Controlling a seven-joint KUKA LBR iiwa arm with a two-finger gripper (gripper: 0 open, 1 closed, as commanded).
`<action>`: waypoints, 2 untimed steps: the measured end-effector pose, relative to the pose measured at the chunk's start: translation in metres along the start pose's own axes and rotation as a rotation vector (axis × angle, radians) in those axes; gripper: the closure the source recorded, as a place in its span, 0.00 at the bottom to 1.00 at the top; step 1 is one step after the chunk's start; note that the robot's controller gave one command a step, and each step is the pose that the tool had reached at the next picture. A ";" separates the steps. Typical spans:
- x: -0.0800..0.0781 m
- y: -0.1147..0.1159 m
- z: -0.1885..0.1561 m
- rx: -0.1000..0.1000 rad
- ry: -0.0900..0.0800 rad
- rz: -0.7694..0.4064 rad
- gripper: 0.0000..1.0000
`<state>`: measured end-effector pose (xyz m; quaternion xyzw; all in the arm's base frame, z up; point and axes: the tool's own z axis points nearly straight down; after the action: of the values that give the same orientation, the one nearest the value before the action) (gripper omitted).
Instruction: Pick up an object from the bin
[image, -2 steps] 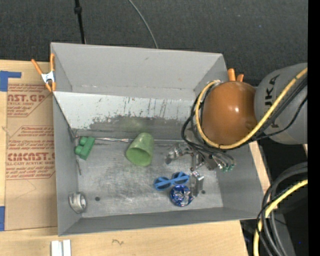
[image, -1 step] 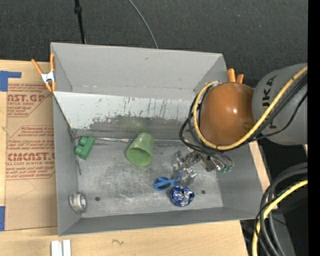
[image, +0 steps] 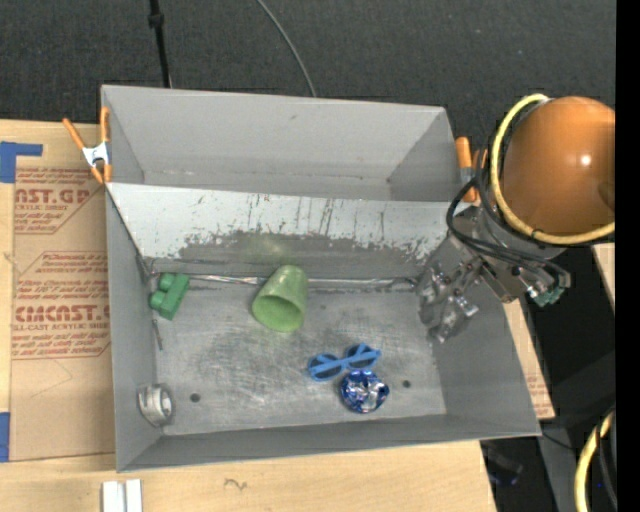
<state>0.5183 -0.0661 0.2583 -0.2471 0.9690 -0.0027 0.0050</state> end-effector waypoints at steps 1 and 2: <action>-0.001 0.004 0.004 -0.008 0.005 -0.005 0.00; 0.040 -0.004 0.185 0.004 -0.012 -0.184 0.00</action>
Offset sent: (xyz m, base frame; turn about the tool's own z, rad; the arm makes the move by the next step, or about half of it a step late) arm 0.0000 0.0000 0.0000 0.0000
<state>0.4869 -0.0897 0.0730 -0.3350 0.9421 -0.0034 0.0109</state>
